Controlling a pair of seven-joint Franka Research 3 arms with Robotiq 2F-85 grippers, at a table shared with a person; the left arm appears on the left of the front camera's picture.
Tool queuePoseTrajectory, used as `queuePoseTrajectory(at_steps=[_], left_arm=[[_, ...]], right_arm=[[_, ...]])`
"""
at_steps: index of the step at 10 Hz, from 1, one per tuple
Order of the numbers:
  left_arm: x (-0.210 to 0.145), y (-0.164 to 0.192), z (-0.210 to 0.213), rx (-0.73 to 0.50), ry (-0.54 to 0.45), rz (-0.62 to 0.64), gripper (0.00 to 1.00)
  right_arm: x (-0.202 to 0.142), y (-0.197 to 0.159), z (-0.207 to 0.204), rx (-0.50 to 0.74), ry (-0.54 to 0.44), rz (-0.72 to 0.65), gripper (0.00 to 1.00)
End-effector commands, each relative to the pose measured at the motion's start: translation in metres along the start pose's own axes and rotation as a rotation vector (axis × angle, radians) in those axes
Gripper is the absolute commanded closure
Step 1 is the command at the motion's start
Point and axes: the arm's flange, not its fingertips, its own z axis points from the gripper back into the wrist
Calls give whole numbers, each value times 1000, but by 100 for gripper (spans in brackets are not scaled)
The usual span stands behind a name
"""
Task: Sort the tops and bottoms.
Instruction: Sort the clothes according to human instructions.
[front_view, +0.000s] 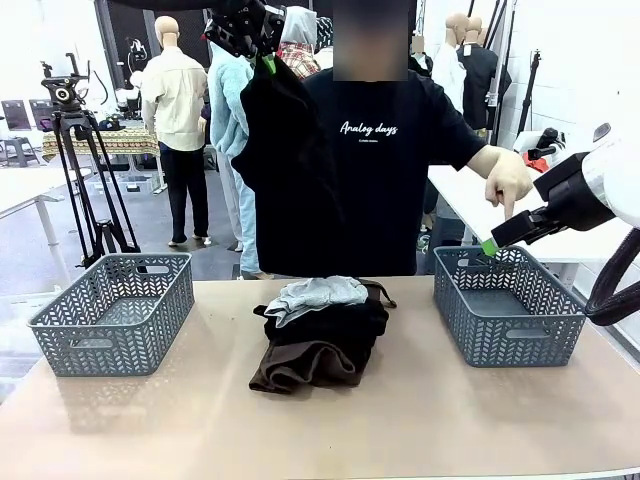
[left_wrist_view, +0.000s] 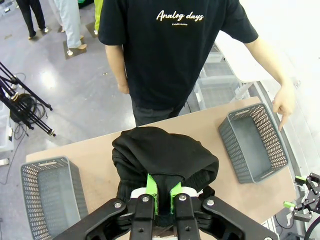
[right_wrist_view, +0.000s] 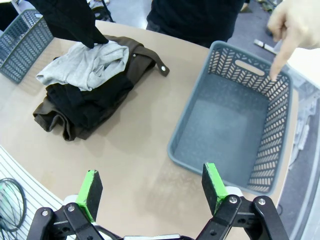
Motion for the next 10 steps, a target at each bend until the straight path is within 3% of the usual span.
queuePoseTrajectory(at_steps=[1,10], left_arm=[[2,0,5,0,-6,1,100],[2,0,5,0,-6,1,100]], right_arm=[[0,-1,-2,8,-3,-7,0],[0,-1,-2,8,-3,-7,0]])
